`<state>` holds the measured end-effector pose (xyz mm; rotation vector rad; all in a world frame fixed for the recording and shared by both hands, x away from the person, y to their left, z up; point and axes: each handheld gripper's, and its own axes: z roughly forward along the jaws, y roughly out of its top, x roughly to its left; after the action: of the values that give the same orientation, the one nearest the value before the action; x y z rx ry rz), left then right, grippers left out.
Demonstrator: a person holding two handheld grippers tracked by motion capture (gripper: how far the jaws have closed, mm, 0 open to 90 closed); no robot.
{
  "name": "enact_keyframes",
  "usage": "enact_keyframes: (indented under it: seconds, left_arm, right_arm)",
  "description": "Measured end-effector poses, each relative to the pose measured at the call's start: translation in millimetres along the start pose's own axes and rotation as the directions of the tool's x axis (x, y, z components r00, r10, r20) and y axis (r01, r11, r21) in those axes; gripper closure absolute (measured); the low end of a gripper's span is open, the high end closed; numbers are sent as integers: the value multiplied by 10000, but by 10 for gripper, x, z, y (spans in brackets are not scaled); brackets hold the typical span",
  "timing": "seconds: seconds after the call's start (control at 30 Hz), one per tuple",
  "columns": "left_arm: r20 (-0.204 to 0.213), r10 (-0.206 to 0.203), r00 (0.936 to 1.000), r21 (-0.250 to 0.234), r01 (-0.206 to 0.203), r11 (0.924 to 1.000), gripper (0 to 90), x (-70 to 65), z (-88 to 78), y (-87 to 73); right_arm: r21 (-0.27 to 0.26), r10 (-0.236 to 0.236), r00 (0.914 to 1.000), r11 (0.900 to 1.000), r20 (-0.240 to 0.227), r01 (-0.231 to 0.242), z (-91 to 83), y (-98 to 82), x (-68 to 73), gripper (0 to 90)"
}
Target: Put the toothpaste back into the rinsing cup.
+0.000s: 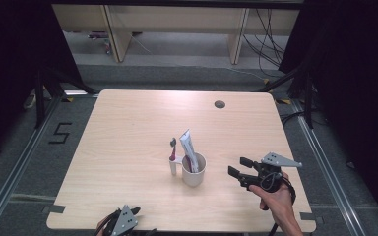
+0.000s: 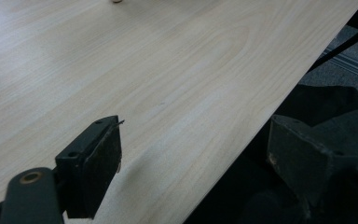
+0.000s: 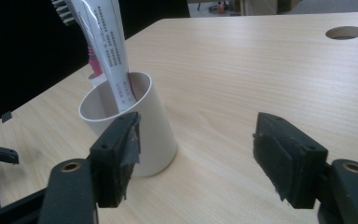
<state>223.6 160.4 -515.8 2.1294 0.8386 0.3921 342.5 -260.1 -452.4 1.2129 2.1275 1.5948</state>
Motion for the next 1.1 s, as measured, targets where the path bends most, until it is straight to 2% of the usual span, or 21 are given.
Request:
enact_keyframes:
  seconds: [0.03, 0.07, 0.17, 0.2, 0.27, 0.3, 0.33, 0.37, 0.4, 0.43, 0.47, 0.67, 0.8, 0.87, 0.9, 0.93, 0.97, 1.0, 1.03, 1.07, 1.1]
  left_arm:
    - [-4, -80, 10000, -57, 80, 10000, 176, -3, 4, -3]
    - [8, -246, 9997, -225, 247, 9994, 176, -14, 13, -7]
    - [-12, -21, 10000, -8, 21, 10000, 175, 8, -5, -5]
    - [62, -212, 9998, -168, 213, 9996, 176, -7, 4, -6]
    - [3, -172, 9999, -154, 172, 9997, 176, -6, 6, -6]
    - [2, -111, 9999, -116, 111, 9999, 176, -5, 3, -4]
    - [-19, -90, 10000, -148, 89, 9999, 175, -3, 5, -4]
    - [78, -316, 9995, -364, 318, 9988, 176, -21, 11, -8]
    - [49, -232, 9997, -221, 233, 9995, 175, -14, 3, -8]
    - [-22, 66, 10000, 13, -66, 10000, 176, 8, -11, -7]
    - [52, -96, 9999, -128, 97, 9999, 176, -6, -10, -7]
    - [29, -86, 10000, -213, 86, 9997, 175, 1, -6, -15]
    - [107, -237, 9997, -302, 240, 9993, 176, -16, 3, -16]
    - [75, -229, 9997, -315, 232, 9992, 176, -14, 4, -16]
    - [40, -97, 9999, -121, 97, 9999, 175, -7, -12, -9]
    - [37, -49, 10000, -117, 50, 9999, 176, -6, -12, -6]
    - [33, -222, 9997, -297, 223, 9993, 175, -22, 0, -5]
    - [-24, 88, 10000, -46, -88, 10000, 175, -1, -18, -2]
    - [-31, 83, 10000, -33, -83, 10000, 175, -2, -18, -3]
    - [7, 53, 10000, -95, -53, 9999, 176, -3, -12, -7]
    - [84, -133, 9999, -246, 135, 9996, 176, -15, 0, -9]
  right_arm:
    - [-65, -112, 9999, 9999, 39, 112, 2, -6, -8, 307]
    - [-116, 149, 9999, 9998, 54, -148, 2, -14, 13, 297]
    - [-123, -84, 9998, 9999, 191, 86, -16, -18, -6, 277]
    - [-126, 27, 9999, 9999, 148, -25, -23, -21, 3, 274]
    - [-173, -79, 9997, 9998, 219, 83, -34, -27, -3, 274]
    - [-149, 89, 9997, 9999, 234, -86, -46, -33, 9, 271]
    - [-138, -81, 9997, 9999, 234, 84, -64, -31, -2, 267]
    - [-112, 31, 9996, 9999, 291, -28, -71, -40, 3, 260]
    - [-178, -81, 9993, 9998, 363, 88, -79, -43, -9, 254]
    - [-104, 205, 9993, 9997, 310, -202, -96, -51, 10, 254]
    - [-197, 91, 9993, 9998, 359, -84, -111, -58, 2, 254]
    - [-221, -24, 9987, 9997, 511, 35, -196, -118, -8, 249]
    - [-188, 198, 9986, 9996, 490, -188, -262, -165, 14, 246]
    - [-196, 73, 9986, 9998, 528, -63, -280, -194, 1, 243]
    - [-135, 410, 9981, 9991, 461, -404, -295, -214, 24, 242]
    - [-75, -7, 9982, 10000, 601, 11, -305, -225, -4, 241]
    - [-107, -76, 9979, 9999, 636, 82, -317, -234, -6, 239]
    - [-162, -39, 9981, 9999, 620, 49, -319, -247, -6, 238]
    - [-55, -112, 9977, 9999, 674, 116, -333, -256, -12, 237]
    - [-55, 157, 9978, 9999, 650, -154, -340, -266, 5, 236]
    - [-90, -50, 9979, 9999, 645, 56, -347, -273, -13, 236]
